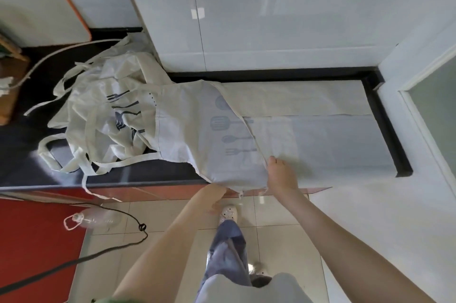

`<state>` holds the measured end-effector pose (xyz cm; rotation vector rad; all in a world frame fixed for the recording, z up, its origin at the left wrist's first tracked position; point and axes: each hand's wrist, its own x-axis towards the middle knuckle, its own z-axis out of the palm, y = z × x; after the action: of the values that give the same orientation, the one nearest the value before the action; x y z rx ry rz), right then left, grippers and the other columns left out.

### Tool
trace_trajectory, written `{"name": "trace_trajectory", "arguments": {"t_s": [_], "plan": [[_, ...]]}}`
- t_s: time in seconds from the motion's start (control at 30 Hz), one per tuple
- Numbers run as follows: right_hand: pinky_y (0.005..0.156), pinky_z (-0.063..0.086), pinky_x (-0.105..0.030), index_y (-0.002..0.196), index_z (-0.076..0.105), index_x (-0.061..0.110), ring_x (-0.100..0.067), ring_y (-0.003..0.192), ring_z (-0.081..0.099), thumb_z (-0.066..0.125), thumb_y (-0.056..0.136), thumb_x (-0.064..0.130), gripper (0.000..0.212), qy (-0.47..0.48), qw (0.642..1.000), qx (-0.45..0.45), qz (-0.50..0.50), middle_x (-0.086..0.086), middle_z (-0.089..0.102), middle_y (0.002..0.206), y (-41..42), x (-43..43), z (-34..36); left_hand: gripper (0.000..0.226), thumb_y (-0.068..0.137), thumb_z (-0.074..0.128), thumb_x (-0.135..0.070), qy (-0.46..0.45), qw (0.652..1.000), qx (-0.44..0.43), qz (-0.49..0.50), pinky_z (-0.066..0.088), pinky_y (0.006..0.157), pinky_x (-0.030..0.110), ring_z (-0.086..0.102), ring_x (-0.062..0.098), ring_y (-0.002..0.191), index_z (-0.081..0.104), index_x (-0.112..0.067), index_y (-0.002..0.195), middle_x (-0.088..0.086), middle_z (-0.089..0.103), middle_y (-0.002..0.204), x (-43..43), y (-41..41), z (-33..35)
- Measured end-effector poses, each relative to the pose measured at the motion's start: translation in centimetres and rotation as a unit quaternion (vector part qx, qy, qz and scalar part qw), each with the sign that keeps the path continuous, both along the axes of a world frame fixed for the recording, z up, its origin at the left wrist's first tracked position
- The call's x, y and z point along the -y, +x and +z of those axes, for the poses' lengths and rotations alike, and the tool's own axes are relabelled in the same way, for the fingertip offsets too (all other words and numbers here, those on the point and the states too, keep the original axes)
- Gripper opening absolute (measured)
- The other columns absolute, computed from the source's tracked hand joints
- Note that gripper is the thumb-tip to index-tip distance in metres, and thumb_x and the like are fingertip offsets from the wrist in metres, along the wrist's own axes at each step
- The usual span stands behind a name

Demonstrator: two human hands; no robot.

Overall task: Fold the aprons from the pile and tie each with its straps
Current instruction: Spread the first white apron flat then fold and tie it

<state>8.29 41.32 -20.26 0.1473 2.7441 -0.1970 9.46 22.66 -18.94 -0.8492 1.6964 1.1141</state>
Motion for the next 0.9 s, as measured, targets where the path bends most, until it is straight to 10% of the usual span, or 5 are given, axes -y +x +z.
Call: {"name": "trace_trajectory", "arguments": {"t_s": [0.17,0.27,0.33,0.57,0.9], "plan": [[0.059,0.034,-0.029,0.117,0.044,0.004,-0.029,0.091,0.055,0.043,0.095,0.005,0.022,-0.063,0.998,0.011,-0.029,-0.011,0.056,0.102,1.3,-1.7,0.4,0.019,0.095,0.056,-0.012,0.104,0.983,-0.018,0.153,0.043,0.082,0.031,0.052,0.017,0.082,0.054,-0.010,0.076,-0.006,0.061,0.043,-0.8,1.3,-0.1],[0.049,0.028,-0.027,0.102,0.042,0.009,-0.023,0.076,0.048,0.042,0.100,0.016,0.007,-0.152,0.987,0.004,-0.048,0.000,0.047,0.082,2.4,-2.7,0.3,0.042,0.064,0.075,-0.027,0.121,0.982,-0.082,0.118,0.036,0.104,0.036,0.050,0.019,0.109,0.062,-0.011,0.100,-0.004,0.073,0.089,-1.6,1.9,-1.5],[0.057,0.034,-0.032,0.107,0.040,0.009,-0.023,0.079,0.049,0.046,0.100,0.019,0.014,-0.216,0.972,-0.003,-0.093,-0.004,0.050,0.093,2.9,-3.3,-0.3,0.066,0.059,0.076,-0.034,0.159,0.978,-0.110,0.080,0.045,0.099,0.034,0.061,0.022,0.111,0.063,-0.011,0.119,0.002,0.069,0.115,-2.1,1.9,-1.6],[0.100,0.038,-0.034,0.147,0.014,0.016,-0.029,0.129,0.037,0.058,0.083,0.005,0.079,-0.310,0.939,0.079,-0.123,-0.011,0.021,0.147,3.7,-5.2,-0.1,0.016,0.099,0.051,-0.018,0.246,0.961,-0.122,0.017,0.057,0.080,0.037,0.069,0.025,0.093,0.060,-0.009,0.110,0.010,0.071,0.103,-5.4,0.1,2.1],[0.115,0.008,-0.044,0.152,-0.004,0.024,-0.021,0.145,0.008,0.066,0.077,0.032,0.103,-0.047,0.995,0.086,-0.034,-0.001,0.007,0.156,5.9,-9.2,-0.6,0.021,0.100,0.036,-0.001,0.247,0.907,-0.098,0.327,0.054,0.045,0.026,0.065,0.021,0.065,0.053,0.003,0.111,0.014,0.066,0.082,-7.8,-2.9,3.5]]}}
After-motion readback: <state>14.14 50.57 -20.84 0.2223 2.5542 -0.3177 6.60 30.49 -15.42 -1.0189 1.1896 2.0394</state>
